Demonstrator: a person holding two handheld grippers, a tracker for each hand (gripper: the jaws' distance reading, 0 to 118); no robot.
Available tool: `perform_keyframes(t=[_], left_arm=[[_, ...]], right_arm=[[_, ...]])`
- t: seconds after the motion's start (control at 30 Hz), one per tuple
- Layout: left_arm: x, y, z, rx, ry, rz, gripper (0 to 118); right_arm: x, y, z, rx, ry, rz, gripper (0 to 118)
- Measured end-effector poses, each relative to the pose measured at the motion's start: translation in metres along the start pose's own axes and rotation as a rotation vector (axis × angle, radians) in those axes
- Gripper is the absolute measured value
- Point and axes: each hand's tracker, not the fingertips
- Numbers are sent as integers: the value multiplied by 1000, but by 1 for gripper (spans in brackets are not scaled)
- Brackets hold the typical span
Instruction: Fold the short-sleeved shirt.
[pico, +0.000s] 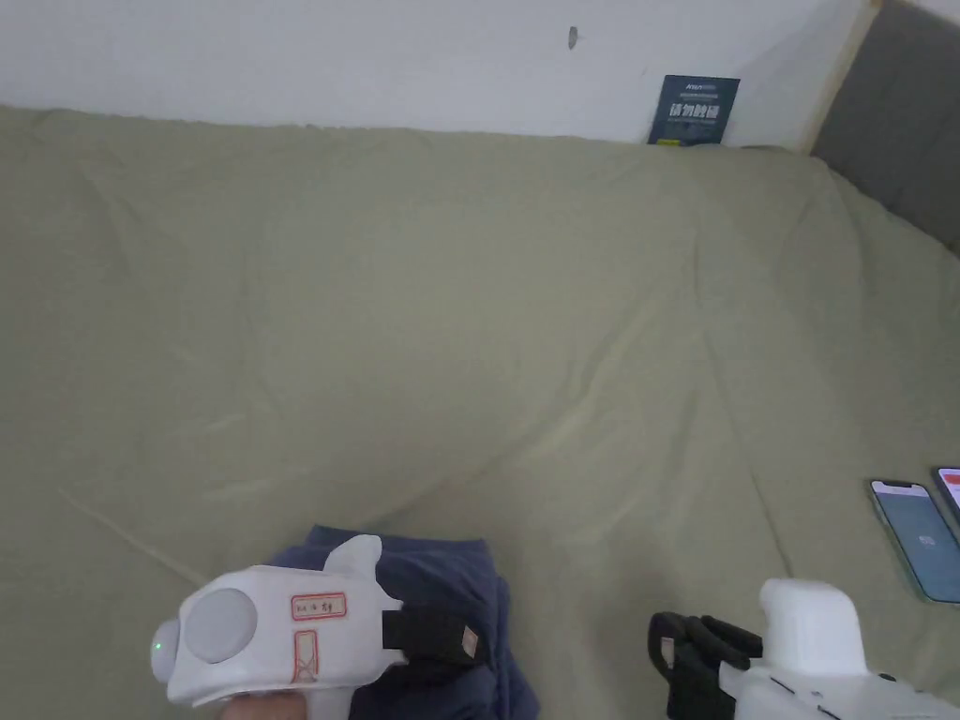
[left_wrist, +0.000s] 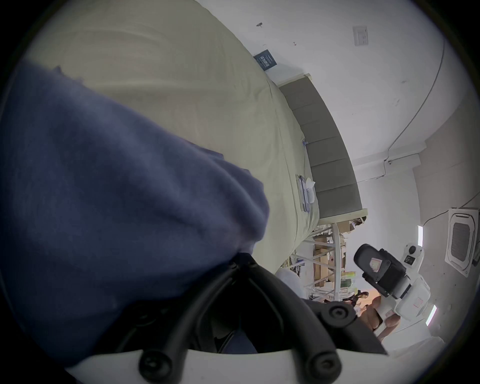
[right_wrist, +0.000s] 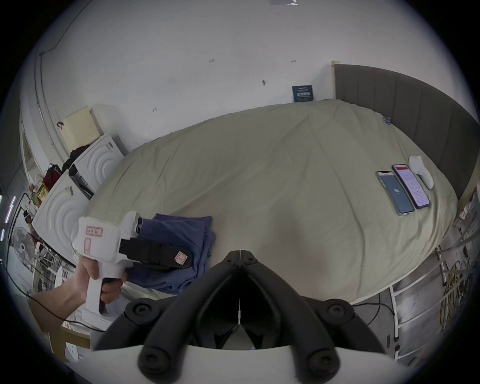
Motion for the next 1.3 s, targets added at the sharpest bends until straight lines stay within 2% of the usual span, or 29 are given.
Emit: perform_keyframes(t=[0.1,0.2,0.27,0.37,0.4,0.5,0.57,0.6,0.63,0.67,0.7,0.73,0.77,0.8,0.83,0.87,0.9,1.0,1.07,1.17,1.2,1.23,1.27,1.3], left_arm=[[17,4,35,38,51,-65,0],[28,5,90,107,93,-102,0],[29,2,124,160,196,-154,0],[11,0,161,204,283,-120,0],[2,0,169,207,281,-118,0],[-29,2,176,186,323,-63,0],[-47,3,174,169,296,-27,0],[-53,3,173,158,273,-5,0],[-61,5,170,159,246,26,0],[-66,6,168,151,207,38,0],[-70,7,166,140,165,54,2],[-72,9,163,112,114,61,17],[-71,10,159,89,70,51,69],[-71,12,154,71,39,33,111],[-73,14,145,52,37,23,118],[-75,16,136,18,20,34,117],[-78,21,129,86,-52,21,116],[-94,21,95,-45,-127,125,116],[-95,22,89,-51,-221,99,116],[-97,26,77,-42,-236,69,115],[-98,26,76,-39,-240,72,111],[-100,27,77,-36,-231,73,101],[-106,26,79,-17,-158,74,63],[-113,23,81,-14,-79,73,33]], right_arm=[[-17,6,-12,-20,73,32,0],[-37,17,-37,-90,218,20,0],[-44,22,-63,-139,383,-54,0],[-42,24,-118,-261,652,-216,0],[-39,21,-133,-294,702,-245,0],[-24,7,-175,-393,807,-339,0],[-8,-8,-197,-456,799,-393,0],[0,-15,-206,-486,760,-413,0],[10,-22,-214,-500,776,-474,0],[17,-27,-217,-504,866,-559,0],[20,-27,-216,-491,896,-606,0],[19,-24,-214,-481,862,-578,0],[18,-23,-213,-483,864,-566,0],[17,-24,-213,-485,868,-554,0],[18,-23,-214,-486,868,-549,0],[21,-24,-216,-493,884,-560,0],[22,-24,-217,-495,887,-568,0],[22,-26,-218,-498,901,-580,0],[24,-28,-221,-504,918,-597,0],[26,-30,-224,-506,937,-615,0],[29,-31,-226,-507,945,-627,0],[30,-32,-226,-506,946,-636,0],[30,-32,-226,-501,953,-646,0],[30,-32,-225,-499,952,-649,0]])
